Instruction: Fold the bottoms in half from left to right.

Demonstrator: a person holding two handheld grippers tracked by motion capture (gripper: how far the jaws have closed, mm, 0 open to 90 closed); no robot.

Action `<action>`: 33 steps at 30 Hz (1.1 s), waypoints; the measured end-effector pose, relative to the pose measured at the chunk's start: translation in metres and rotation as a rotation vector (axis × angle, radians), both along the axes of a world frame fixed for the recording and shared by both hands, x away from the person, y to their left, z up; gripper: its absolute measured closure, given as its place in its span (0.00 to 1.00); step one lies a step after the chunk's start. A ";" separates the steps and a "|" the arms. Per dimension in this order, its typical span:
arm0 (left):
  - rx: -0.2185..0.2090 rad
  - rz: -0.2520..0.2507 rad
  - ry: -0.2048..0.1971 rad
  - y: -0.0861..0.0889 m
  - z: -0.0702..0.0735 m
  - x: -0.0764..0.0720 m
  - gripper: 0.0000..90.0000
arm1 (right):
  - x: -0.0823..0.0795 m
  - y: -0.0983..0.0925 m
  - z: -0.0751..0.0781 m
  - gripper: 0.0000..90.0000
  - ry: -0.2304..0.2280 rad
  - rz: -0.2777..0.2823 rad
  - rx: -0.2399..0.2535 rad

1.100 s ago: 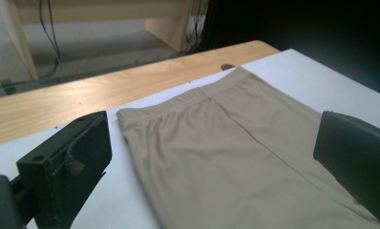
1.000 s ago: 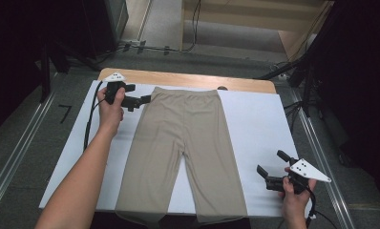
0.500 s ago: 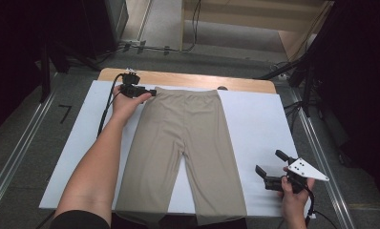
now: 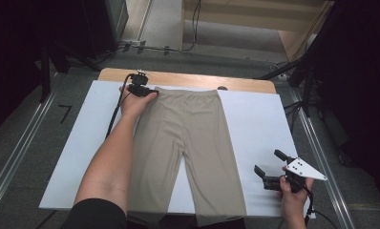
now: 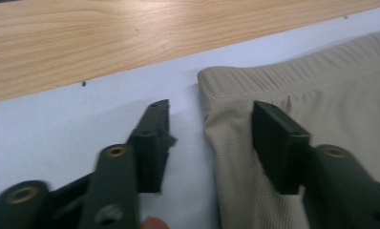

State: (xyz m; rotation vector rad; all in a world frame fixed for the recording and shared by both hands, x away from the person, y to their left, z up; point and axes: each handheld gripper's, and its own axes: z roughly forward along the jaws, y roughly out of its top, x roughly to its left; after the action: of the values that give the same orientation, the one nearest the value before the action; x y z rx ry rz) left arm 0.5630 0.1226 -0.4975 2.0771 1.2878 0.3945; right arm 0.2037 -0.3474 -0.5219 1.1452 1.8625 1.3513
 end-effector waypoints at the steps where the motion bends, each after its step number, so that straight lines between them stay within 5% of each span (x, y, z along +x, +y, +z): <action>1: 0.015 0.010 -0.009 -0.002 -0.001 -0.001 0.63 | 0.000 0.001 0.000 0.00 0.005 -0.003 -0.001; 6: 0.042 0.056 -0.048 -0.009 -0.003 -0.010 0.76 | 0.002 0.002 0.000 0.00 0.010 -0.005 -0.013; 8: 0.063 0.034 -0.046 -0.013 -0.002 -0.012 0.94 | 0.002 0.003 0.000 0.00 0.016 -0.006 -0.016; 11: 0.087 0.018 -0.034 -0.018 0.000 -0.013 1.00 | 0.004 0.004 -0.001 0.00 0.030 -0.007 -0.030; 15: -0.008 0.020 0.046 -0.015 0.006 -0.012 1.00 | 0.004 0.006 -0.001 0.00 0.034 0.002 -0.043; 21: -0.078 -0.017 -0.017 -0.019 0.035 -0.021 1.00 | 0.003 0.006 0.001 0.00 0.044 0.027 -0.052; 24: -0.101 -0.037 -0.054 -0.019 0.057 -0.026 1.00 | 0.002 0.013 0.007 0.00 0.051 0.034 0.005; 27: -0.110 -0.052 -0.082 -0.016 0.077 -0.030 1.00 | -0.004 0.039 0.021 0.00 0.037 0.055 -0.040; 28: -0.108 -0.055 -0.087 -0.014 0.081 -0.030 1.00 | -0.008 0.065 0.031 0.00 0.034 0.101 -0.041; 29: -0.114 -0.056 -0.087 -0.011 0.085 -0.031 1.00 | -0.008 0.065 0.031 0.00 0.034 0.101 -0.041; 33: -0.160 -0.062 -0.079 -0.007 0.091 -0.032 1.00 | -0.018 0.130 0.045 0.00 0.058 0.216 -0.072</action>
State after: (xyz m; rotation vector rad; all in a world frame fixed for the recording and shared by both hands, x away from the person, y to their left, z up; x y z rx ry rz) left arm 0.5306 0.1160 -0.4066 1.9427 1.1674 0.3318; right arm 0.1857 -0.2179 -0.4769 0.9790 2.1095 1.3658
